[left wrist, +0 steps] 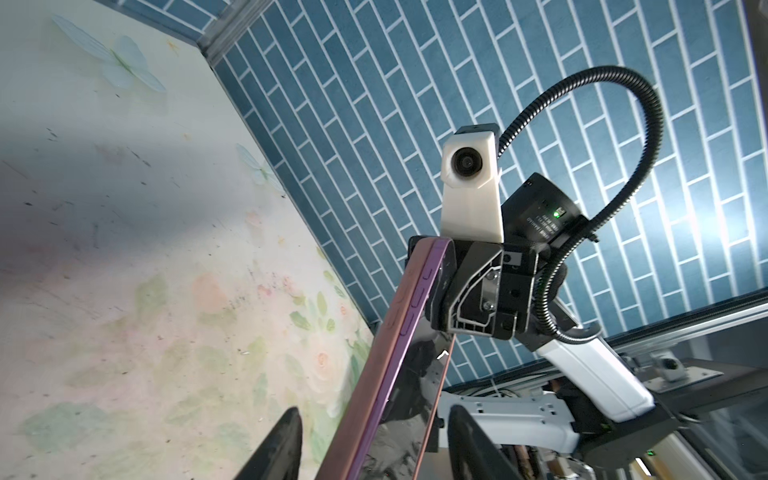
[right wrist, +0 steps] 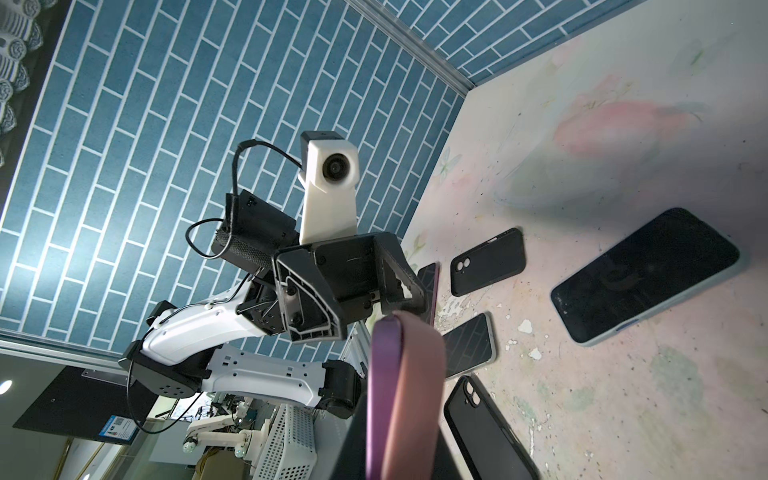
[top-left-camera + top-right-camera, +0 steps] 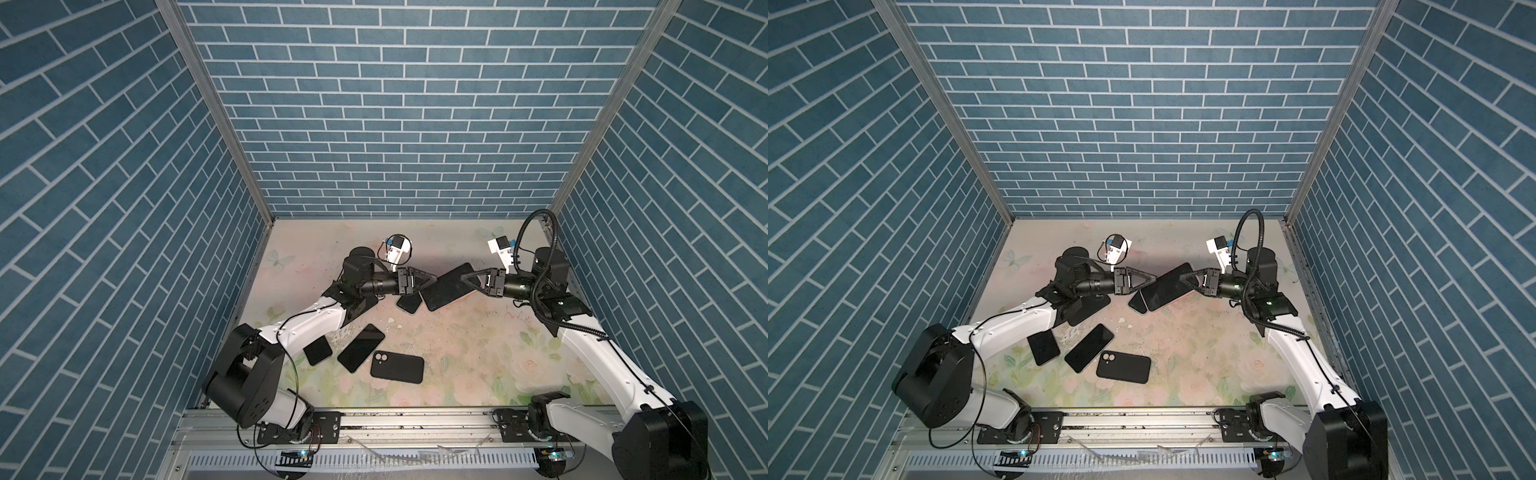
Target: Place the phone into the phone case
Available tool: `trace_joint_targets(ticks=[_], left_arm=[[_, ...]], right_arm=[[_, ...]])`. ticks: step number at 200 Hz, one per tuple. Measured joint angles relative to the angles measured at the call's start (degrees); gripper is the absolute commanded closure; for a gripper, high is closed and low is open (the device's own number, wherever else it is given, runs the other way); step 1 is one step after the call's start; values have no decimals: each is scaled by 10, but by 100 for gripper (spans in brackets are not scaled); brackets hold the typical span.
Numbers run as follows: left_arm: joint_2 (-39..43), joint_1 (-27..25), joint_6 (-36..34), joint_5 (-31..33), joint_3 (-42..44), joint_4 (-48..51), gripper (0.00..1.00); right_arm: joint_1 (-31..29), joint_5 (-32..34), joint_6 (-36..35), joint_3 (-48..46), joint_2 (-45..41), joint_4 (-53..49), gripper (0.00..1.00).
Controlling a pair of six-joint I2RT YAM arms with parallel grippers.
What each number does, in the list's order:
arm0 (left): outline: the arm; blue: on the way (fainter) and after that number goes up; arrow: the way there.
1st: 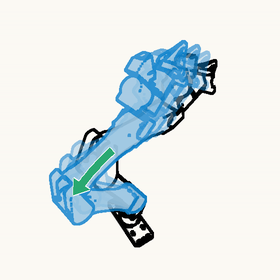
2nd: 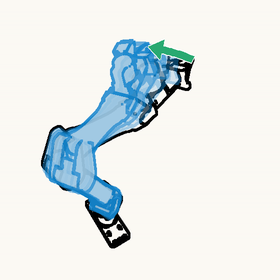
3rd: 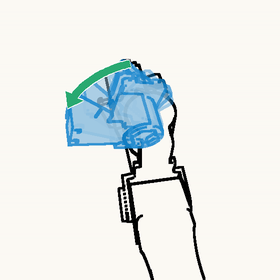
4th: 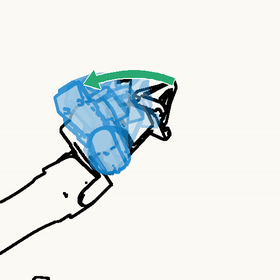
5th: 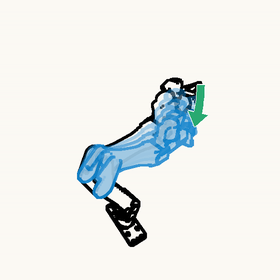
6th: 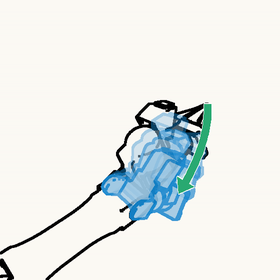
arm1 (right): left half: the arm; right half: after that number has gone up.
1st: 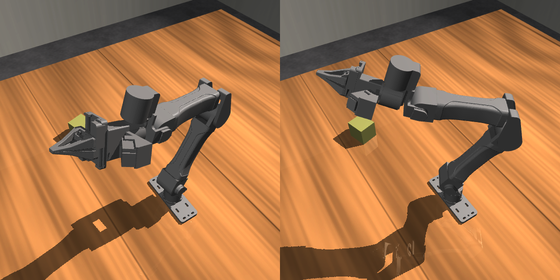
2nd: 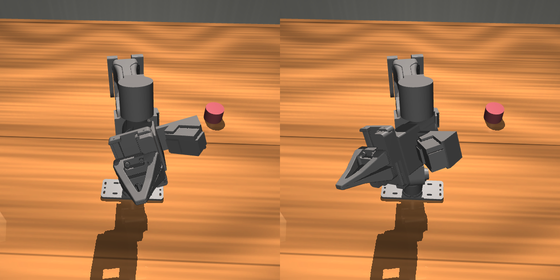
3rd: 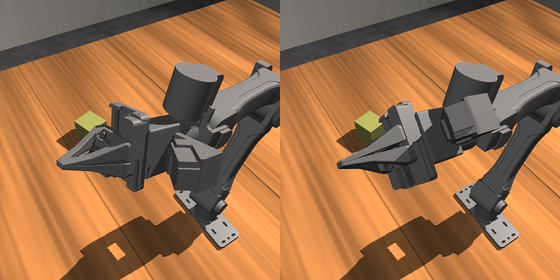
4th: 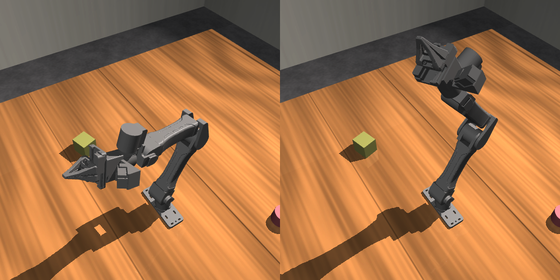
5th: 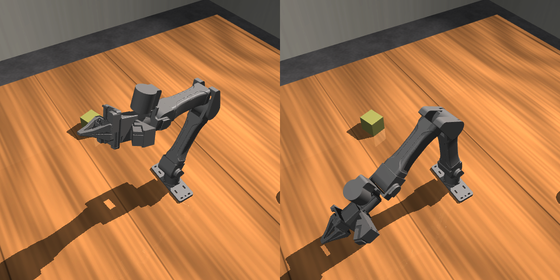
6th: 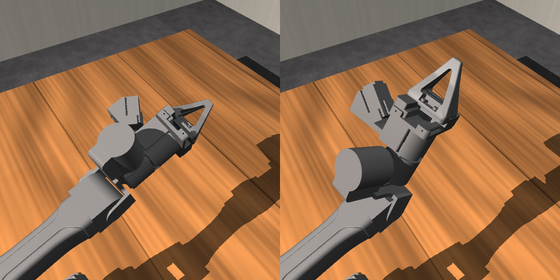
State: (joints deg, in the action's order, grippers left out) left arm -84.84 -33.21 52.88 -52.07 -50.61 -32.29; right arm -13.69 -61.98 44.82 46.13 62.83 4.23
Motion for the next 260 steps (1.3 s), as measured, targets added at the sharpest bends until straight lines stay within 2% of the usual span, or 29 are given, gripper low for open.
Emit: trace_joint_targets(ticks=[44,96,136,169,187,222,260], left_arm=[[-21,-20,30,-25,-5,-34,60],[-41,-17,88,-42,-5,-109,77],[-52,-15,114,-55,-5,-146,90],[-52,-21,118,-55,-7,-153,93],[-52,-23,117,-53,-6,-138,94],[-52,-24,104,-45,-6,-135,95],[-58,-26,97,-45,-10,-133,95]], right_arm=[[0,-17,20,0,11,37,100],[7,-34,28,0,22,62,100],[13,-36,30,0,30,67,80],[11,-17,22,0,35,70,58],[8,-11,29,5,38,77,53],[8,-3,44,20,56,100,53],[8,8,55,22,69,120,65]])
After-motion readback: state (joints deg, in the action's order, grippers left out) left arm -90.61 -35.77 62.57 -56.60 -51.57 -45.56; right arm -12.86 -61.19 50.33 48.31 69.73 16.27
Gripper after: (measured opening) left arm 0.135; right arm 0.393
